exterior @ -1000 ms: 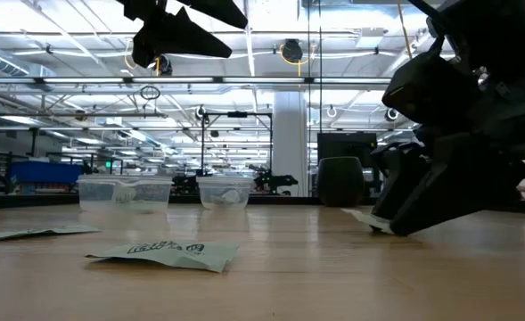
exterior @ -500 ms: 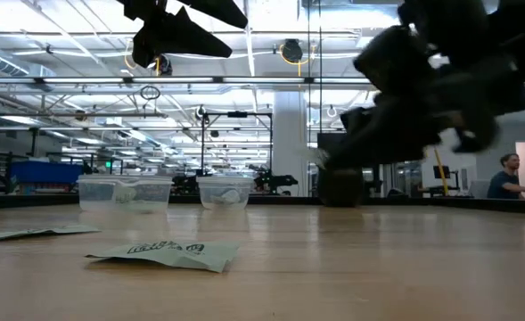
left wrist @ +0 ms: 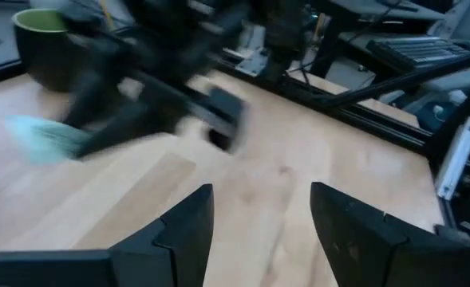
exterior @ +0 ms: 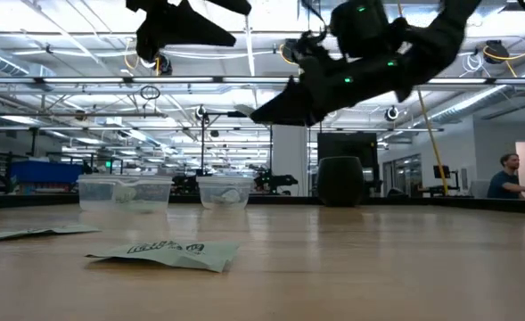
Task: Pick and place Stevia / Truvia into bins
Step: Put the stevia packet into the top container
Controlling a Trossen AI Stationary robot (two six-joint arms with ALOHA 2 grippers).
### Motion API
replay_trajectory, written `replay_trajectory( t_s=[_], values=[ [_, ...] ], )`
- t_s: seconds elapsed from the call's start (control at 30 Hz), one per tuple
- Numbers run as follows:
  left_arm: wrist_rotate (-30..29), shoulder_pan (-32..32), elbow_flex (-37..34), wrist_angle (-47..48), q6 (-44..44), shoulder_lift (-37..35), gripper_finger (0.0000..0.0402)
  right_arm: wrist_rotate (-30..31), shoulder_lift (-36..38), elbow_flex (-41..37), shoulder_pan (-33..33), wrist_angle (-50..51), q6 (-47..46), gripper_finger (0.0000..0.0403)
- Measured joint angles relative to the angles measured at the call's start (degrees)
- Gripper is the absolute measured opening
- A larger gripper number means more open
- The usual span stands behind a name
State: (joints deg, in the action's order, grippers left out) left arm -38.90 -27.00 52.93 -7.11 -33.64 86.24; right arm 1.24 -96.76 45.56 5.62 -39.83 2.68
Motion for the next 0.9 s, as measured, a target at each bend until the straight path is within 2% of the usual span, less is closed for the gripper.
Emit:
replay_trajectory(
  t_s=[0.3,0.5,0.67,0.77,0.9],
  values=[
    [-0.11,-4.56,0.0,-12.33,12.38,-0.28,0.0214,-7.3,-5.59,11.45,8.45,9.53,-1.28,0.0091],
    [-0.15,-6.2,0.02,-14.75,15.37,-0.92,0.0214,-7.45,-13.54,21.82,11.65,15.97,-2.21,0.0091],
    [-0.1,-7.37,-0.02,-15.37,15.98,-0.93,0.0214,-7.01,-17.67,25.4,15.03,19.27,-6.5,0.0093],
    [0.15,-7.72,-0.02,-14.47,15.56,-0.96,0.0214,-7.39,-18.47,25.38,16.45,19.08,-7.9,0.0109],
    [-0.27,-8.07,-0.07,-14.46,15.9,-0.96,0.0214,-9.16,-18.5,25.16,16.91,19.55,-7.4,0.0152]
  ],
)
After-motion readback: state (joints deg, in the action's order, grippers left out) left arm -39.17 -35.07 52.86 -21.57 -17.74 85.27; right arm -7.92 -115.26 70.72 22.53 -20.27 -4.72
